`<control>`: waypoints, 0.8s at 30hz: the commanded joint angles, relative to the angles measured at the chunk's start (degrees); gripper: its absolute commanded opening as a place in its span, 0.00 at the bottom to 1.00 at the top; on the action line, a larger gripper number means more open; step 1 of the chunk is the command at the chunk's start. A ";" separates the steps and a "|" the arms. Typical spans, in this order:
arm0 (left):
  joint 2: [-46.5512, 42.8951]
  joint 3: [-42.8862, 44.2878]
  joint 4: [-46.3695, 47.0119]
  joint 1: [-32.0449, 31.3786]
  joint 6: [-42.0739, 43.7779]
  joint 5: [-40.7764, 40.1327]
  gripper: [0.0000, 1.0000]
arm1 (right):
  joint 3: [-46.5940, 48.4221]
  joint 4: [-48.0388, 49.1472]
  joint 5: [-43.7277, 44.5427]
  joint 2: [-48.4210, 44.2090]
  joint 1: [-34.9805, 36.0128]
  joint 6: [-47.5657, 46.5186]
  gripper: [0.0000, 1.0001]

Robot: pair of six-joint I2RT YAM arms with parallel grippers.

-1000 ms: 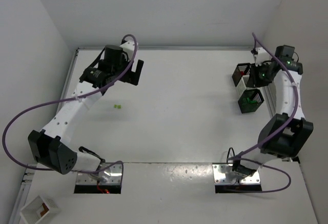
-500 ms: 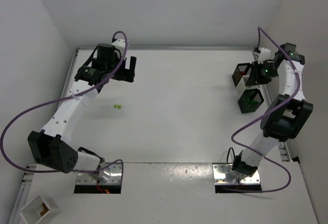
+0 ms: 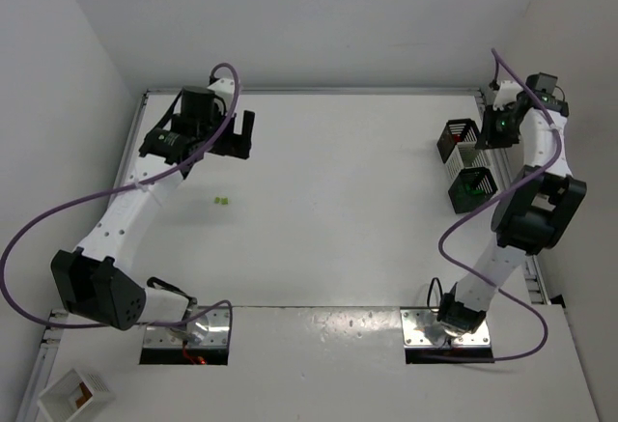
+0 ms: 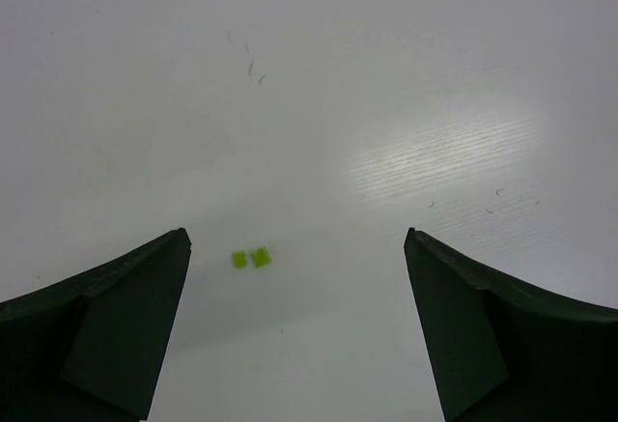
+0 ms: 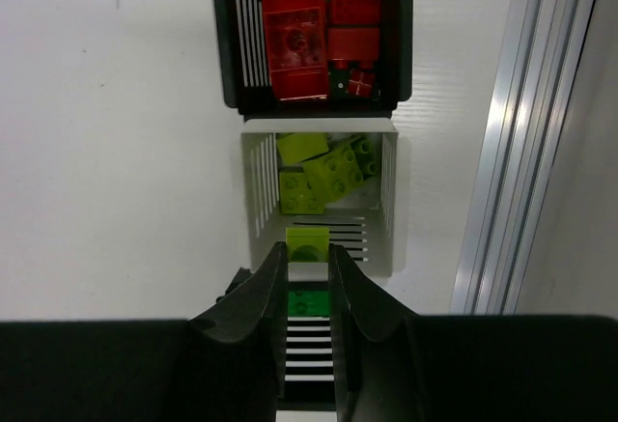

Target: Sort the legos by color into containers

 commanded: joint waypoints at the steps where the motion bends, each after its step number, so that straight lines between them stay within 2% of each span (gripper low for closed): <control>1: -2.79 -1.46 1.25 0.98 0.45 0.60 0.99 | 2.99 2.55 3.00 1.26 1.02 2.03 0.05; 7: -3.31 -2.60 1.25 1.51 1.50 -0.54 0.99 | 7.21 0.36 3.00 5.39 1.03 2.03 0.18; 8: -3.32 -2.61 1.25 2.12 1.50 -1.07 0.99 | 7.22 0.35 3.00 5.39 1.03 2.03 0.28; 11: -3.32 -3.22 1.25 3.53 2.02 -1.60 0.96 | 6.70 1.05 3.61 5.39 1.03 2.03 0.38; 12: -3.32 -4.01 1.25 4.05 2.03 -0.47 0.93 | 6.17 1.06 3.61 4.87 1.03 2.03 0.45; 13: -3.32 -4.02 0.64 4.67 2.64 0.50 0.88 | 6.16 1.58 3.61 4.87 1.03 2.03 0.48; 19: 0.29 -4.27 -3.15 8.19 5.10 3.23 0.65 | 3.80 2.11 3.61 2.41 2.08 1.50 0.48; 24: -0.50 -8.49 -3.15 8.19 9.31 3.23 0.65 | 0.20 1.94 -1.90 -2.15 3.48 0.97 0.46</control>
